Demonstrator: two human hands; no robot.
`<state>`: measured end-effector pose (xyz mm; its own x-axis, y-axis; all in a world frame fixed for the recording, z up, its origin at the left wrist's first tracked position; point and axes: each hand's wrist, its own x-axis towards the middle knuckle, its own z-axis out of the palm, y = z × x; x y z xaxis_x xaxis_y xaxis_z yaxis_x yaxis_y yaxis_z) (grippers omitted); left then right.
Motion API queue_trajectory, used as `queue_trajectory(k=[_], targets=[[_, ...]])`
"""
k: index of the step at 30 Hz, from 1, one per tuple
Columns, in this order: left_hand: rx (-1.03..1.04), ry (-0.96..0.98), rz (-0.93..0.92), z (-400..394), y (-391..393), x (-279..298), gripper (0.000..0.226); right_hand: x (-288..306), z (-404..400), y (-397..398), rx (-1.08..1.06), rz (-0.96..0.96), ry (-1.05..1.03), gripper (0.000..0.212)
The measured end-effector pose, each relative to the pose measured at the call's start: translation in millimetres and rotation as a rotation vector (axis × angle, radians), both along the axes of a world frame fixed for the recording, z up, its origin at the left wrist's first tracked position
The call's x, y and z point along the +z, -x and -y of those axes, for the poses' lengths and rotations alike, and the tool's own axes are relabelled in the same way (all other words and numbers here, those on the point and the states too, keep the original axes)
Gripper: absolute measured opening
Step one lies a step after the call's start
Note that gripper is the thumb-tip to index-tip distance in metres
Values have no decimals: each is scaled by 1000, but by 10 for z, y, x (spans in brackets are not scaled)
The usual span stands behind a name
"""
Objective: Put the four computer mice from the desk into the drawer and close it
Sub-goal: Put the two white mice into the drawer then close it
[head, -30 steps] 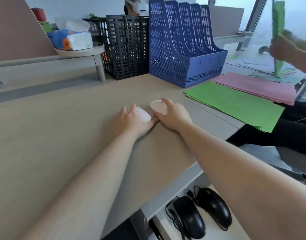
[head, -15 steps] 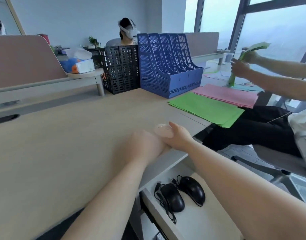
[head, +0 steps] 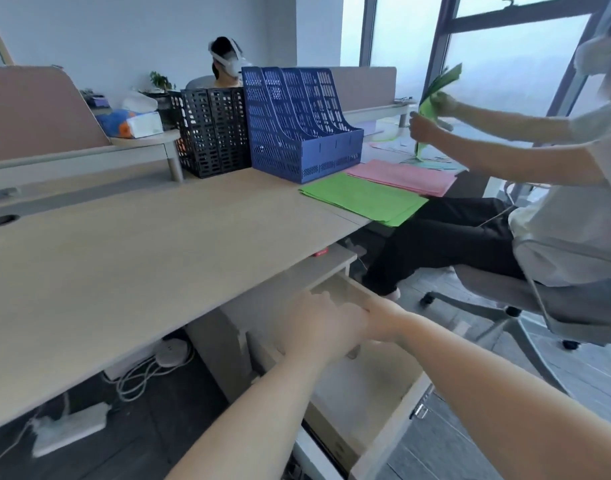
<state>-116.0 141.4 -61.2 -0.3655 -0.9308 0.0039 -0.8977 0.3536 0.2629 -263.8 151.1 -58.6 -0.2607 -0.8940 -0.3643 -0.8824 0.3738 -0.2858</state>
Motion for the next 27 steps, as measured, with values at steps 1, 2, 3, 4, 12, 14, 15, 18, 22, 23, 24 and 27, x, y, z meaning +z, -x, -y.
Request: queue_trajectory(k=[1, 2, 3, 4, 12, 14, 15, 18, 22, 23, 24, 27], targets=[[0, -19, 17, -66, 26, -83, 106, -61, -54, 35, -2, -22, -28, 57], [0, -37, 40, -122, 55, -154, 105, -132, -91, 74, -5, -43, -48, 54], [2, -48, 65, -164, 80, -222, 105, -201, -117, 110, -7, -55, -60, 56], [8, -54, 83, -195, 100, -291, 104, -268, -126, 147, -18, -54, -75, 61], [37, -142, 155, -210, 234, -717, 99, -676, -175, 303, -39, -53, -168, 81], [38, -170, 180, -212, 262, -787, 101, -759, -168, 316, -25, -44, -184, 81], [41, -187, 186, -213, 276, -828, 102, -793, -160, 315, -17, -40, -193, 82], [72, -228, 186, -220, 319, -935, 105, -902, -126, 291, 18, -40, -221, 85], [94, -275, 214, -193, 378, -992, 107, -1015, -116, 242, 38, -45, -264, 100], [103, -300, 221, -186, 392, -1009, 111, -1042, -116, 235, 38, -49, -264, 102], [110, -324, 224, -183, 405, -1023, 114, -1063, -112, 232, 39, -57, -262, 100], [108, -367, 220, -192, 443, -1070, 114, -1119, -95, 254, 38, -83, -245, 87]])
